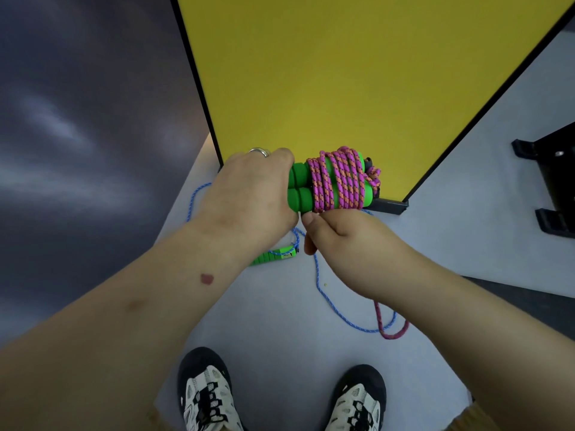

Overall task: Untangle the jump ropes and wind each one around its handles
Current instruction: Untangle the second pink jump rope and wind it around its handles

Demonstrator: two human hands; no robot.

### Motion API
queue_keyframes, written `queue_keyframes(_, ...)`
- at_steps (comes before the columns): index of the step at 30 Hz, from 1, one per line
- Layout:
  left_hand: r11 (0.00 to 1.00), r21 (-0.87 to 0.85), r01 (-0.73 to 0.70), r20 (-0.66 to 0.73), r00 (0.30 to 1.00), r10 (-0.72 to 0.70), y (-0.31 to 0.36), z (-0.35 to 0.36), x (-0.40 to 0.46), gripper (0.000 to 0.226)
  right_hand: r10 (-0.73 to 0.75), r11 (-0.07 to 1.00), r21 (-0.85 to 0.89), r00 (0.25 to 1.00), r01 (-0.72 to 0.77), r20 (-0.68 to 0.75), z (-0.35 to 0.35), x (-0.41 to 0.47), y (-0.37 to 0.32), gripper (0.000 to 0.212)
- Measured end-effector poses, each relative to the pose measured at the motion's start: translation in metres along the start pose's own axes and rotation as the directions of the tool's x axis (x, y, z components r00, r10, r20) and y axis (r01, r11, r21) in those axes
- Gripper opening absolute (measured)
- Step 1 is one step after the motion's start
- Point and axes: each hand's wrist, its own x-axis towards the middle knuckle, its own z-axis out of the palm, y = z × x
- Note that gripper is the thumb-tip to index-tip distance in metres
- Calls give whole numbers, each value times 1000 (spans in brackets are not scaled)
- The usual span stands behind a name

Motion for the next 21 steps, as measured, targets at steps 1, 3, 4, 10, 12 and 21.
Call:
queue_keyframes(1,1000,9,2,16,1000,-2,-1,1,0,40,-29,999,-36,1000,29,-10,-4,-3,-3,50)
queue_keyframes(3,1000,23,-3,46,999,2,-2,2,0,44,-72,994,-82,997,72,-6,-17,-8,-10,43)
queue_keyframes(4,1000,30,-7,53,999,5,-2,2,0,42,-84,991,-103,996,84,3,-24,-9,-13,40)
queue_keyframes(10,994,73,-84,71,994,78,-2,5,-1,30,-92,972,-208,992,108,88,-68,-1,-23,26)
queue_keyframes(12,991,65,-115,87,990,109,-1,5,-1,28,-110,960,-251,991,126,75,-78,3,-27,26)
queue_keyframes(21,971,65,-228,132,967,218,7,-1,-3,27,-170,953,-267,983,146,-70,-88,34,-24,27)
